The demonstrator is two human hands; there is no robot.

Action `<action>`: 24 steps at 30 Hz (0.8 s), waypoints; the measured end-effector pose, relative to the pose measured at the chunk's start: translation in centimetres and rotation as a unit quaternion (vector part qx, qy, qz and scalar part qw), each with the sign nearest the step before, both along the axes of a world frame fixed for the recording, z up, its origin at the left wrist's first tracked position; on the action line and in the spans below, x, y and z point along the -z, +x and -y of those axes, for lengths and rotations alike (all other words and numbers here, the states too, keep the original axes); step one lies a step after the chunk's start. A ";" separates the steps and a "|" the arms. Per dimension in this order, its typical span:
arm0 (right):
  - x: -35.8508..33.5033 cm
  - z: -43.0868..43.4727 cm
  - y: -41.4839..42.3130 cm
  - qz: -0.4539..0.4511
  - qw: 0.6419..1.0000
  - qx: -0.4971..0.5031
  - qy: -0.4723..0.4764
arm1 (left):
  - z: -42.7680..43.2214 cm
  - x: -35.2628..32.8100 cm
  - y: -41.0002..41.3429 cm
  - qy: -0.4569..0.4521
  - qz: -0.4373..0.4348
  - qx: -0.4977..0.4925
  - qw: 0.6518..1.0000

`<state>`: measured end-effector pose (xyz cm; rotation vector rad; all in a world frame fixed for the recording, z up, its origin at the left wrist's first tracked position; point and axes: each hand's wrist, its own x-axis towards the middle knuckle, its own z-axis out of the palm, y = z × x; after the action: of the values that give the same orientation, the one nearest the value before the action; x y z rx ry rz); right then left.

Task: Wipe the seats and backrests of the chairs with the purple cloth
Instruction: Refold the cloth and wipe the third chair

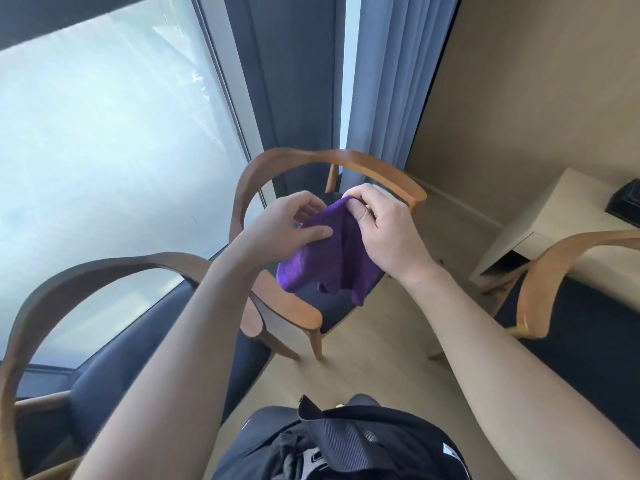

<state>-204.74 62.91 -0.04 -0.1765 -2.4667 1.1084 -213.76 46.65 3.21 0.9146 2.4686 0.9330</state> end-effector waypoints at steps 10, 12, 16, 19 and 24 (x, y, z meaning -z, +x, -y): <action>0.7 -1.2 0.8 0.069 0.997 0.028 -0.003 | -1.3 0.4 0.4 0.091 -0.129 -0.062 0.985; 0.8 -0.9 0.7 0.065 0.997 0.039 -0.004 | -1.6 0.4 0.6 0.088 -0.120 -0.067 0.987; 1.4 -0.4 1.2 0.079 0.993 0.077 0.035 | -1.8 0.3 0.9 0.070 -0.107 -0.070 0.989; 1.9 1.1 2.4 0.141 0.988 -0.010 -0.054 | -1.7 -0.2 1.4 0.099 -0.068 -0.098 0.988; 3.5 2.3 2.7 0.095 0.983 -0.048 -0.152 | -0.8 -0.4 2.1 0.102 0.024 -0.051 0.993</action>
<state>-202.07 60.66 -3.52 -0.2670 -2.4765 1.5752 -211.62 47.49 3.56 0.8247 2.4312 1.2461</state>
